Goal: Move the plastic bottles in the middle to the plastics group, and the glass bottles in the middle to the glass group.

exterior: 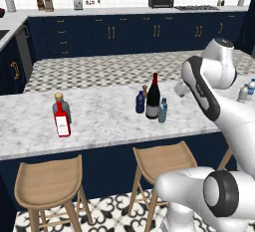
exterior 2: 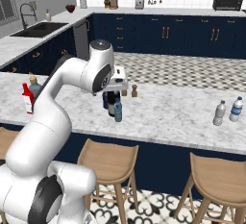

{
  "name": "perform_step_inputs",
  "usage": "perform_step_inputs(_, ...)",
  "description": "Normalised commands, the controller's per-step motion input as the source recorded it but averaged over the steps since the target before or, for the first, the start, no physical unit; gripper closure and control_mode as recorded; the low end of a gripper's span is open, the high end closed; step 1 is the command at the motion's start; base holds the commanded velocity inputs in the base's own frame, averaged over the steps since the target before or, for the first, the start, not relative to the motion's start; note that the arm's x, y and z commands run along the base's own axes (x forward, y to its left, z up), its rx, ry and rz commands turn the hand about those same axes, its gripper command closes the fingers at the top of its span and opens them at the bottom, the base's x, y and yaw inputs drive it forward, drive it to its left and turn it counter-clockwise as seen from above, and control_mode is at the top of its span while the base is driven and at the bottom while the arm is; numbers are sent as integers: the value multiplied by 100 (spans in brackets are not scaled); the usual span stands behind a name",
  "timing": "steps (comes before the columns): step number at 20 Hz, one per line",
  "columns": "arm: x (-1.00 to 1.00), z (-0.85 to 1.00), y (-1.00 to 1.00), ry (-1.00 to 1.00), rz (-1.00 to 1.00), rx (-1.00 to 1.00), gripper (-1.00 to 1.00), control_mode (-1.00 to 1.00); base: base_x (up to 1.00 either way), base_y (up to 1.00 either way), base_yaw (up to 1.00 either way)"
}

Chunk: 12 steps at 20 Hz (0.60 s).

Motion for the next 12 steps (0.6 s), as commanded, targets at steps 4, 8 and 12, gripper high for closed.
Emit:
perform_step_inputs(4, 7, -22, 14, -1, 0, 0, -100, -100, 0, 0, 0)
perform_step_inputs(8, 6, -21, 3, -1, 0, 0, -100, -100, 0, 0, 0)
perform_step_inputs(12, 32, -23, 0, 2, -1, 0, -100, -100, 0, 0, 0)
